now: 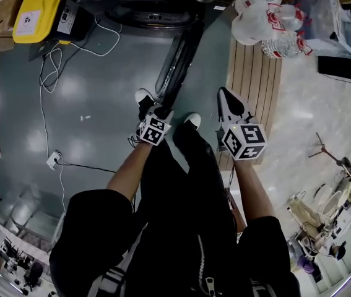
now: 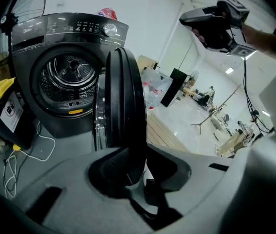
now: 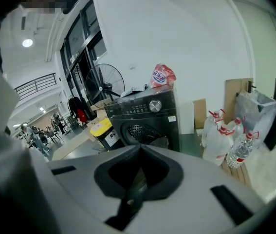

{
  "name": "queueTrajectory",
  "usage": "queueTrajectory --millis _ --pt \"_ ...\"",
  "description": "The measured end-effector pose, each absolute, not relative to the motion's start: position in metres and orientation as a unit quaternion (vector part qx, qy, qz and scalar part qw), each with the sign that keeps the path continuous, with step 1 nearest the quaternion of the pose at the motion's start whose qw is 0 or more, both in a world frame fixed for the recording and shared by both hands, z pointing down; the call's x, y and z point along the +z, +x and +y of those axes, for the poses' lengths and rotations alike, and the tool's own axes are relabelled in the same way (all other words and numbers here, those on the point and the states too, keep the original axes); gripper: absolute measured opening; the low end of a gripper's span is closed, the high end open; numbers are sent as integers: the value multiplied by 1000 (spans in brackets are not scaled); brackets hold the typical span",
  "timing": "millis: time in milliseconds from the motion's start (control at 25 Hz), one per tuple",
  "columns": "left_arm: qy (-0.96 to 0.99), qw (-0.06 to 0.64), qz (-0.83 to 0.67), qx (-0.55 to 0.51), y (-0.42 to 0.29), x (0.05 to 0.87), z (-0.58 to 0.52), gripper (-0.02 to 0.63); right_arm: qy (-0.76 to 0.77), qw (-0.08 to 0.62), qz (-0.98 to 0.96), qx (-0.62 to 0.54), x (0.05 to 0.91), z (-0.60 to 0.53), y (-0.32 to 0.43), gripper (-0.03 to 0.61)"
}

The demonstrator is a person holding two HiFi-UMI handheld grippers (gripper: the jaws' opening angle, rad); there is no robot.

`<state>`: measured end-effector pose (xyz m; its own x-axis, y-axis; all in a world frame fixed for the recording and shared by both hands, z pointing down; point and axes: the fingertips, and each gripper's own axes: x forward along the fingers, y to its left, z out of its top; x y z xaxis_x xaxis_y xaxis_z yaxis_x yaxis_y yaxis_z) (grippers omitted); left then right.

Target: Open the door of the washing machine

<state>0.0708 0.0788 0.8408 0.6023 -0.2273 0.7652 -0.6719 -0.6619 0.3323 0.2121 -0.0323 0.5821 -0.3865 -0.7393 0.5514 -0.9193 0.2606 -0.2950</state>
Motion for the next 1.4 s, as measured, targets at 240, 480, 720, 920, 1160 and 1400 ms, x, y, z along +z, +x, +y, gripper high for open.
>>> queueTrajectory --millis 240,480,720,920,1160,1400 --pt "836 340 -241 356 127 835 100 99 544 145 -775 288 575 -16 248 3" --pt "855 335 -182 352 161 808 111 3 538 135 -784 278 558 -7 274 3" --pt "859 295 -274 315 126 736 67 3 504 132 -813 260 527 -14 251 3" --pt "857 247 -353 284 76 665 19 3 487 122 -832 236 488 -28 209 3" --pt "867 183 -404 227 30 573 -43 3 493 103 -839 204 447 -60 166 2" --pt "883 104 -421 179 -16 490 -78 3 516 88 -836 167 412 -77 123 2"
